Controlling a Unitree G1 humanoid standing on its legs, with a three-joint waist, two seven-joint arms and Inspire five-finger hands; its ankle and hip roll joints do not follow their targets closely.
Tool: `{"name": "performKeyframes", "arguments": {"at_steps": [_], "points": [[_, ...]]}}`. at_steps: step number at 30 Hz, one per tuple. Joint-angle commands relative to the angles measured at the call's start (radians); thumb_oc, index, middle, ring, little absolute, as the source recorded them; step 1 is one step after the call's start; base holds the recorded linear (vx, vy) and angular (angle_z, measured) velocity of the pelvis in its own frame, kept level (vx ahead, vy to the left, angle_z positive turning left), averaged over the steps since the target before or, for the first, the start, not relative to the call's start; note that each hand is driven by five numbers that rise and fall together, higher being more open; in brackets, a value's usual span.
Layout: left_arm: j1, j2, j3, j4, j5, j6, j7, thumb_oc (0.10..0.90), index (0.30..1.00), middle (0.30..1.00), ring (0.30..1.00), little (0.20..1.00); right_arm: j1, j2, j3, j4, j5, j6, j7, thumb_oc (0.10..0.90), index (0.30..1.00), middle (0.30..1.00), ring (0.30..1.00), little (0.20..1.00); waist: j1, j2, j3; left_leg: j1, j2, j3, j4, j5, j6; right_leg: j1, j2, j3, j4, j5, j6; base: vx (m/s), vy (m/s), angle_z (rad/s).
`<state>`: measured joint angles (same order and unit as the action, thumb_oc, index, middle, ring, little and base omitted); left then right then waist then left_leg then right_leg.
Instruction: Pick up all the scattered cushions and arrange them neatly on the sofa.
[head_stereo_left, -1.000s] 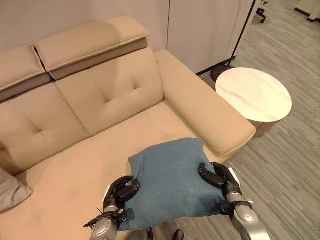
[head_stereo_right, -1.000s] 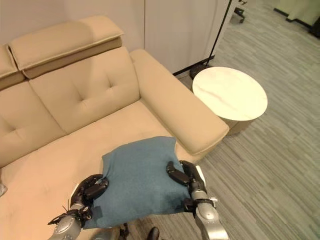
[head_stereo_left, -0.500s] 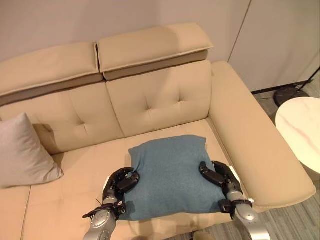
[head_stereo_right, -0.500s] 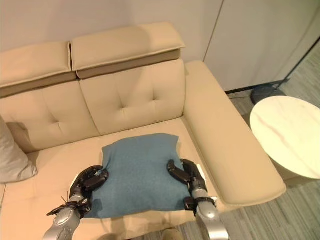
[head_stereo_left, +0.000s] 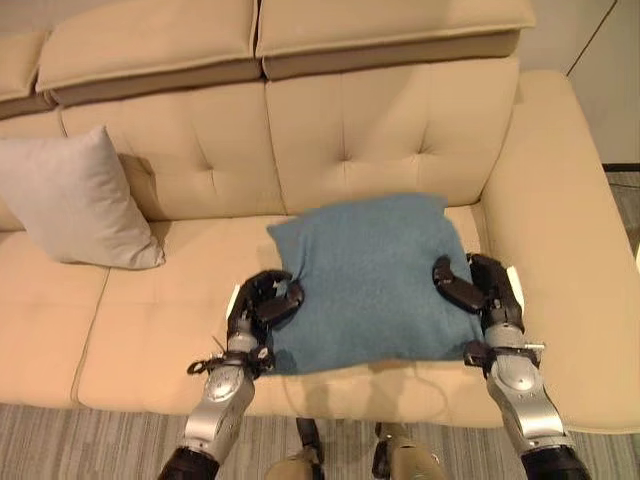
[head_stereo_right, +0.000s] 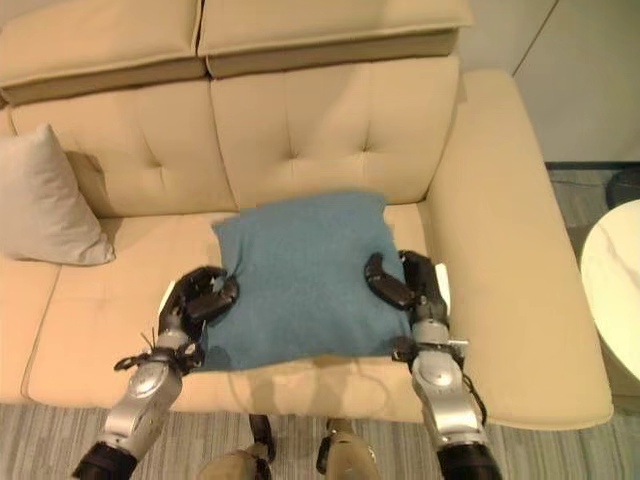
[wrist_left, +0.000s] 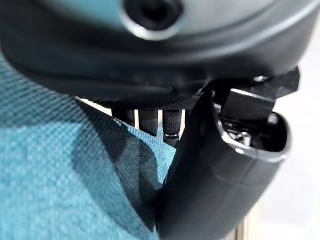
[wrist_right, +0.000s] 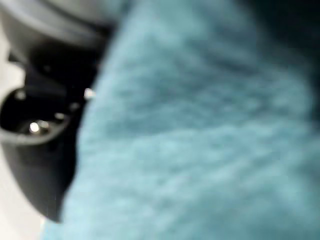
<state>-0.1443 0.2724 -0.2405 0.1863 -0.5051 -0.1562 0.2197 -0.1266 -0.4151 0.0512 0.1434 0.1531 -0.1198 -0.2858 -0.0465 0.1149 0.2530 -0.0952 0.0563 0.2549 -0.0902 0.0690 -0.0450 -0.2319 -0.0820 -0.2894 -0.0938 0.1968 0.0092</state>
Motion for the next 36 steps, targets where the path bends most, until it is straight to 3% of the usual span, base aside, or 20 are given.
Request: {"name": "performKeyframes", "arguments": {"at_steps": [1,4,5,7,14,18,19,20,21,23,30,36], "points": [[-0.229,0.022,-0.055,-0.15,0.093,-0.228,0.011,0.4,0.3,0.3,0.3,0.3,-0.216,0.065,0.102,-0.168,-0.111,-0.205,-0.051,0.4,0.3,0.3,0.3,0.3,0.009,-0.054,-0.133,-0.055,0.013,-0.062,0.003,-0.023,-0.017,0.089,-0.013,0.042,0.007,-0.187,0.127,-0.11,0.042,-0.15],[-0.339,0.033,-0.071,-0.138,0.124,-0.258,0.065,0.4,0.3,0.3,0.3,0.3,-0.311,0.059,0.128,-0.165,-0.162,-0.216,-0.109,0.4,0.3,0.3,0.3,0.3,0.014,-0.053,-0.123,-0.089,0.012,-0.069,0.003,-0.011,-0.021,0.053,-0.016,0.046,0.007,-0.175,0.129,-0.11,0.026,-0.04],[-0.456,0.054,-0.078,-0.14,0.158,-0.295,0.134,0.4,0.3,0.3,0.3,0.3,-0.417,0.04,0.141,-0.172,-0.22,-0.226,-0.182,0.4,0.3,0.3,0.3,0.3,0.017,-0.055,-0.114,-0.129,0.006,-0.079,0.003,-0.005,-0.026,0.012,-0.019,0.052,0.007,-0.162,0.132,-0.12,0.032,0.06],[-0.535,0.053,-0.075,-0.14,0.187,-0.321,0.195,0.4,0.3,0.3,0.3,0.3,-0.501,0.025,0.147,-0.174,-0.285,-0.227,-0.249,0.4,0.3,0.3,0.3,0.3,0.018,-0.058,-0.116,-0.169,0.001,-0.083,0.003,0.005,-0.031,-0.032,-0.022,0.056,0.007,-0.147,0.132,-0.1,0.031,0.04],[-0.745,0.064,-0.095,-0.005,0.31,-0.335,0.372,0.4,0.3,0.3,0.3,0.3,-0.72,-0.038,0.203,-0.087,-0.467,-0.185,-0.42,0.4,0.3,0.3,0.3,0.3,0.024,-0.08,-0.145,-0.289,-0.003,-0.087,0.003,0.036,-0.047,-0.144,-0.033,0.062,0.007,-0.116,0.131,-0.02,0.006,0.03],[-1.05,0.116,-0.201,0.395,0.245,-0.278,0.391,0.4,0.3,0.3,0.3,0.3,-1.015,-0.058,0.344,0.33,-0.367,-0.122,-0.476,0.4,0.3,0.3,0.3,0.3,0.034,-0.086,-0.114,-0.383,-0.003,-0.097,0.003,0.063,-0.055,-0.229,-0.037,0.068,0.007,-0.086,0.141,-0.06,-0.001,-0.22],[-1.169,0.124,-0.239,0.523,0.17,-0.259,0.352,0.8,0.9,0.9,0.9,0.9,-1.122,-0.051,0.396,0.499,-0.277,-0.088,-0.445,0.66,0.691,0.691,0.691,0.691,0.037,-0.084,-0.095,-0.417,-0.002,-0.11,0.003,0.073,-0.058,-0.265,-0.035,0.073,0.007,-0.073,0.147,-0.07,0.012,-0.32],[-1.199,0.136,-0.245,0.558,0.144,-0.257,0.334,0.8,0.9,0.9,0.9,0.9,-1.146,-0.045,0.408,0.539,-0.247,-0.085,-0.428,0.8,0.9,0.9,0.9,0.9,0.038,-0.083,-0.087,-0.428,-0.004,-0.113,0.003,0.077,-0.058,-0.277,-0.034,0.076,0.007,-0.069,0.146,0.05,0.008,0.2],[-1.225,0.146,-0.259,0.591,0.125,-0.246,0.313,0.8,0.9,0.9,0.9,0.9,-1.163,-0.051,0.424,0.577,-0.222,-0.074,-0.402,0.8,0.9,0.9,0.9,0.9,0.038,-0.08,-0.091,-0.429,0.0,-0.124,0.003,0.053,-0.067,-0.279,-0.032,0.086,0.007,-0.091,0.155,0.07,0.003,0.01],[-1.241,0.165,-0.262,0.605,0.108,-0.244,0.291,0.8,0.9,0.9,0.9,0.9,-1.179,-0.053,0.448,0.595,-0.19,-0.068,-0.365,0.8,0.9,0.9,0.9,0.9,0.034,-0.08,-0.075,-0.454,-0.002,-0.117,0.003,0.083,-0.06,-0.306,-0.035,0.078,0.007,-0.061,0.147,-0.05,0.01,-0.09],[-1.11,0.188,-0.226,0.556,0.1,-0.231,0.247,0.8,0.9,0.9,0.9,0.9,-1.086,-0.043,0.437,0.576,-0.168,-0.072,-0.309,0.8,0.9,0.9,0.9,0.9,0.035,-0.079,-0.081,-0.466,-0.009,-0.122,0.003,0.083,-0.059,-0.319,-0.038,0.075,0.007,-0.062,0.145,-0.01,0.001,-0.02],[-0.885,0.141,-0.153,0.464,0.059,-0.231,0.2,0.8,0.9,0.9,0.9,0.9,-0.948,-0.06,0.375,0.539,-0.162,-0.077,-0.273,0.8,0.9,0.9,0.9,0.9,0.035,-0.083,-0.085,-0.459,-0.014,-0.125,0.003,0.078,-0.064,-0.311,-0.042,0.067,0.007,-0.065,0.144,-0.01,-0.007,0.0]]}}
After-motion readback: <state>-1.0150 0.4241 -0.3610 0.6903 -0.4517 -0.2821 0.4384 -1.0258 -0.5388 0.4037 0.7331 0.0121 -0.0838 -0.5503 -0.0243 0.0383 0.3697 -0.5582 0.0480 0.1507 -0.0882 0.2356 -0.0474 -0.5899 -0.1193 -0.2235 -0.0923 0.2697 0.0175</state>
